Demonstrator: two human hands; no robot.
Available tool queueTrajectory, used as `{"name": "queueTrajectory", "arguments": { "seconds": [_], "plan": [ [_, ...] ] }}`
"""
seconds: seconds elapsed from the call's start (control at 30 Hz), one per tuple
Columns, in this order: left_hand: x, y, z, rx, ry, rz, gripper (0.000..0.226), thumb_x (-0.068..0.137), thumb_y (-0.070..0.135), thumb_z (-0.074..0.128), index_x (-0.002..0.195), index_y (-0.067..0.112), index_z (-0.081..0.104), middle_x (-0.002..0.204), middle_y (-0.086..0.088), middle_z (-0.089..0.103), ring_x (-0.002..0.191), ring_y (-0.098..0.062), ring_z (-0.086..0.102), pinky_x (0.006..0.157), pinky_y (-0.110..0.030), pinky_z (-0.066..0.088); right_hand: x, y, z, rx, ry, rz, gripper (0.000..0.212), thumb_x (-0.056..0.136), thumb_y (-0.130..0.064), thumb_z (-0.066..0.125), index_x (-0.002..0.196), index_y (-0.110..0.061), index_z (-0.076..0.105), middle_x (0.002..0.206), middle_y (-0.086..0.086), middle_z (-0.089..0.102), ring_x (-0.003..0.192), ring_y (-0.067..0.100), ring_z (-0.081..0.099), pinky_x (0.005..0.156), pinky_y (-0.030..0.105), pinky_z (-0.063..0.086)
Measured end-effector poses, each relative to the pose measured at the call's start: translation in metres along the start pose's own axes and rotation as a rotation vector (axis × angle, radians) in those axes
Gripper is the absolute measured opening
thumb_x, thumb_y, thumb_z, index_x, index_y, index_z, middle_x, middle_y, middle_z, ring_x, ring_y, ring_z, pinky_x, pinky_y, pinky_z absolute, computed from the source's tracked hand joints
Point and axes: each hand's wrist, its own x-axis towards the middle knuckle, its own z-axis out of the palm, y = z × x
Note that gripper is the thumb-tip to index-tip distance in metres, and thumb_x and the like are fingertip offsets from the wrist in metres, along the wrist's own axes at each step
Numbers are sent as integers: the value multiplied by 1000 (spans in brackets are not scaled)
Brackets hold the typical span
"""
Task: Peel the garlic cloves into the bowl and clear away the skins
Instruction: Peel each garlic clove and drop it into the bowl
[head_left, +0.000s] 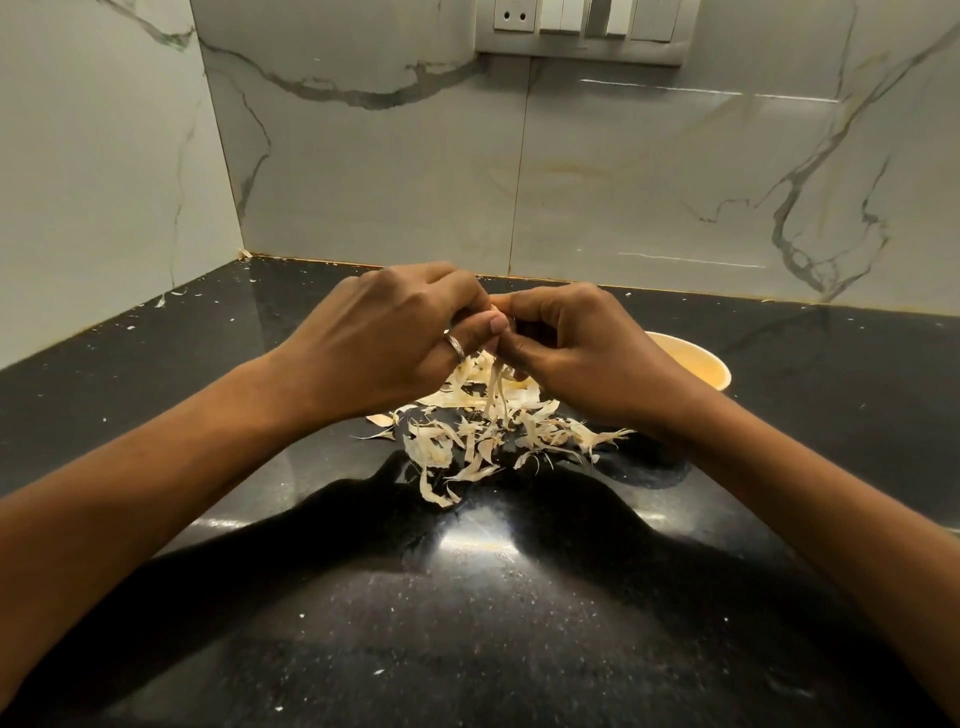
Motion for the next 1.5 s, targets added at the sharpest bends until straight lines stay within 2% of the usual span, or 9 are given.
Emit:
{"name": "queueTrajectory", "arguments": {
  "seconds": [0.13,0.27,0.47,0.6,0.73,0.83,1.1,1.17,1.5],
  "plan": [
    [-1,-2,2,32,-41,16,45,105,46,30,103,12,59,87,0,58,62,-17,51,51,-31,44,0,-1,-1,116,-53,19,13,102,-19,61,99,-21,74,79,8,70,71,19,65,67,34,56],
    [-2,-4,6,-7,-34,18,37,106,38,34,101,10,58,84,5,50,61,-17,48,50,-39,48,0,-3,-2,194,-54,44,13,100,-15,64,106,-12,75,84,12,72,72,11,64,71,24,56],
    [-1,-4,6,-83,-40,8,41,103,36,38,97,7,66,80,-2,63,64,-20,57,58,-42,50,1,1,1,68,27,61,19,100,-25,64,101,-13,78,73,4,71,71,23,68,75,47,58],
    [0,-2,5,-110,-48,6,41,97,36,44,89,6,71,72,-2,66,58,-17,58,57,-35,48,0,0,3,-9,34,26,15,99,-21,66,106,-17,79,67,0,69,60,12,61,62,35,54],
    [0,-1,5,-80,-98,-16,47,95,42,39,86,9,72,69,1,64,56,-15,57,55,-37,49,0,-2,7,-43,50,-6,16,98,-21,65,100,-11,79,72,13,69,71,32,64,66,47,54],
    [-2,1,5,-33,-99,-10,49,95,42,34,85,10,70,69,0,63,56,-18,55,53,-38,50,1,-2,8,-64,52,-27,19,99,-19,63,95,-7,77,70,16,66,70,33,60,63,45,50],
    [-5,8,10,111,-25,68,35,91,28,43,62,10,50,57,4,32,43,-22,30,48,-27,28,0,-2,15,-109,33,-51,20,98,-13,58,96,-6,76,69,17,64,64,28,53,62,43,46],
    [-5,10,11,110,-8,59,35,89,27,43,58,10,49,55,4,32,42,-21,28,45,-27,29,0,-2,16,-110,35,-49,20,97,-13,57,94,-6,76,69,17,64,62,22,48,62,43,47],
    [-5,18,11,112,81,29,33,85,25,45,56,9,49,48,-7,44,45,-18,24,46,-25,32,1,0,18,-69,78,-47,20,97,-12,56,94,-5,74,76,16,69,77,37,63,67,48,52]
  ]
}}
